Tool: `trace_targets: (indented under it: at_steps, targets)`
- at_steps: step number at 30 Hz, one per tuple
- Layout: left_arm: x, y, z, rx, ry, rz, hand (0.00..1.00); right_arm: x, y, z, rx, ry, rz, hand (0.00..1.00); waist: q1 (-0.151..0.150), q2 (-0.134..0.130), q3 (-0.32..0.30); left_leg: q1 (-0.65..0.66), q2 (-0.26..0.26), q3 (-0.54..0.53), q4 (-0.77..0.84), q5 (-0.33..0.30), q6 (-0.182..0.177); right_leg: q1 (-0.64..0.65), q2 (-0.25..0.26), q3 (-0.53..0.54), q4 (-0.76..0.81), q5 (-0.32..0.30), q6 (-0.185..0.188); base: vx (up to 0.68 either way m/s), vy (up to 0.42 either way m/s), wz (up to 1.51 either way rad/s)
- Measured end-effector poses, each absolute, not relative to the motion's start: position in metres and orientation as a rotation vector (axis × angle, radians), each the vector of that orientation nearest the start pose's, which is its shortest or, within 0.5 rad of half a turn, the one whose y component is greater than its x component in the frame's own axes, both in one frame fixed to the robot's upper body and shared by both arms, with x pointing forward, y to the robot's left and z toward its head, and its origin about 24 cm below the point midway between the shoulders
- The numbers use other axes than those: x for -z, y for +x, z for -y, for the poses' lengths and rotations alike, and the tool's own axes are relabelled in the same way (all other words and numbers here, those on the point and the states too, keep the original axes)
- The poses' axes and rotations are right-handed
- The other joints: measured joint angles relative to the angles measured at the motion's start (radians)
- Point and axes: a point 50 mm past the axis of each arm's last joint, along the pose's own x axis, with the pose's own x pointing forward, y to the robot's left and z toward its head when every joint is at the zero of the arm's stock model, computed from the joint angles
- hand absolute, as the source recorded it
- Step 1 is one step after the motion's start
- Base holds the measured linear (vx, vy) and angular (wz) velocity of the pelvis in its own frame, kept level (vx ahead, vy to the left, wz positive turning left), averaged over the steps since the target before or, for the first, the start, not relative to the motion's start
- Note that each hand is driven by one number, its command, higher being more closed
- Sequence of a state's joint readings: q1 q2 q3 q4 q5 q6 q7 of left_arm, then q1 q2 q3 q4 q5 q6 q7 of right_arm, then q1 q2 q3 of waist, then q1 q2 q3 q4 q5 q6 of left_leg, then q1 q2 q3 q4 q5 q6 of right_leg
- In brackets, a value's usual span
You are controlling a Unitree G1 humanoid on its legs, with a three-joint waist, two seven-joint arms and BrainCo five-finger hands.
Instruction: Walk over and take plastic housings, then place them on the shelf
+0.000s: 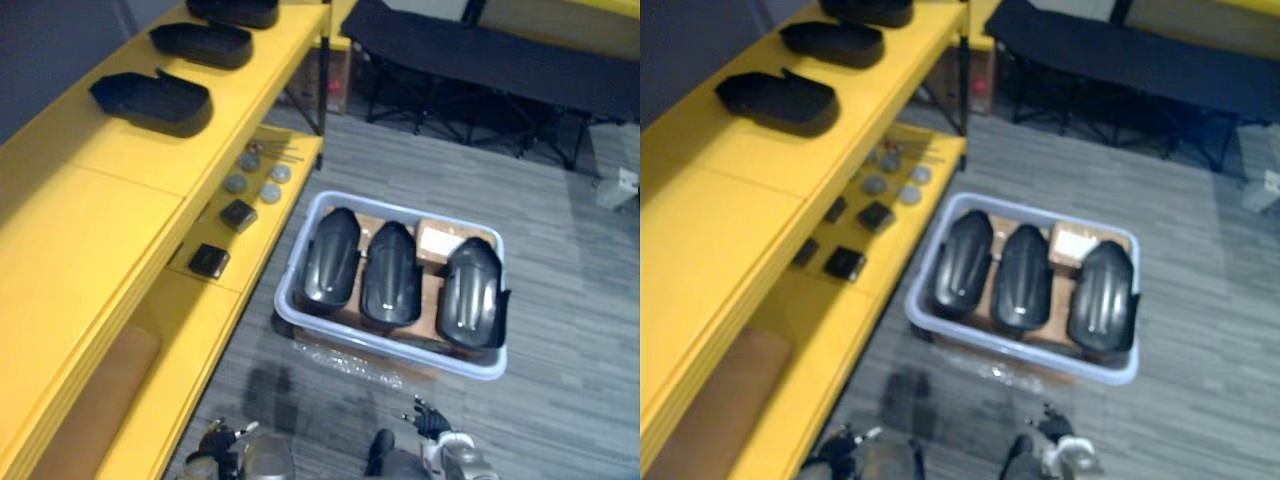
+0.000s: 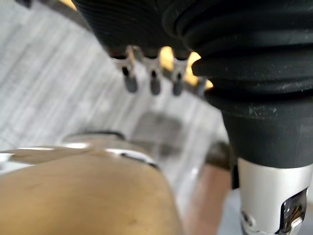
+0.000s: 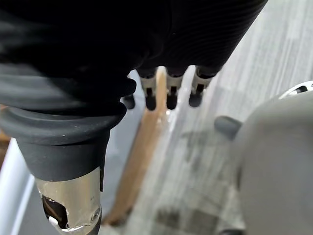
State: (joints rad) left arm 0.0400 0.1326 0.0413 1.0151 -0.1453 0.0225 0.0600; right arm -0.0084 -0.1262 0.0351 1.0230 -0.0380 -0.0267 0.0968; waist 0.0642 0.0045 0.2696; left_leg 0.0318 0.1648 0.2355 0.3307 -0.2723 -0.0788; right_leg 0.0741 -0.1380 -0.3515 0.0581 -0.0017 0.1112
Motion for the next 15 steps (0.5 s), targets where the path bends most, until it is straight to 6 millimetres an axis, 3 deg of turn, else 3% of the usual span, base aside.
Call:
trace_targets:
  at_steps: [3,6,8,9,11,13,15]
  targets:
    - [0.151,0.126,-0.206,-0.198,0.029,-1.038,0.0,0.142,0.142,0.183,-0.262,-0.213,-0.935,0.0,-0.01,-0.001,-0.008,-0.001,-0.002,0.004,-0.026,0.005,-0.008,-0.001,-0.001,-0.005,-0.024,0.007,0.004,0.06,0.012,0.02]
    - [0.147,0.139,-0.199,-0.138,0.068,-1.003,0.0,0.121,0.155,0.148,-0.6,-0.384,-0.699,0.0,-0.008,-0.008,-0.011,0.0,-0.021,0.019,-0.051,0.009,-0.01,0.0,-0.016,-0.007,-0.05,0.024,0.016,0.02,0.076,-0.01]
    - [0.145,0.148,-0.191,-0.076,0.131,-0.99,0.0,0.085,0.157,0.092,-0.91,-0.404,-0.405,0.0,-0.011,-0.02,-0.017,0.002,-0.037,0.02,-0.064,0.016,-0.003,0.004,-0.026,-0.009,-0.071,0.052,0.015,0.0,0.093,0.01]
    - [0.146,0.148,-0.189,-0.066,0.14,-0.992,0.0,0.075,0.157,0.076,-0.978,-0.386,-0.33,0.0,-0.011,-0.027,-0.022,0.002,-0.04,0.021,-0.065,0.017,-0.003,0.007,-0.028,-0.009,-0.076,0.056,0.016,0.0,0.087,0.09]
    - [0.147,0.147,-0.185,-0.029,0.187,-1.004,0.0,0.028,0.155,0.023,-1.161,-0.261,-0.059,0.0,-0.01,-0.058,-0.04,0.014,-0.045,0.019,-0.065,0.018,-0.003,0.035,-0.033,-0.034,-0.089,0.064,0.013,0.01,0.068,0.21]
    - [0.147,0.148,-0.185,-0.007,0.229,-1.009,0.0,-0.008,0.162,0.001,-1.188,-0.155,0.099,0.0,0.001,-0.074,-0.05,0.033,-0.044,0.021,-0.065,0.018,-0.002,0.054,-0.033,-0.036,-0.085,0.072,0.005,0.02,0.071,0.11]
    - [0.145,0.151,-0.186,0.04,0.306,-0.994,0.0,-0.037,0.184,-0.004,-1.112,-0.118,0.221,0.0,0.006,-0.077,-0.054,0.042,-0.044,0.021,-0.058,0.018,-0.002,0.061,-0.034,-0.039,-0.075,0.081,-0.004,-0.01,0.068,0.03]
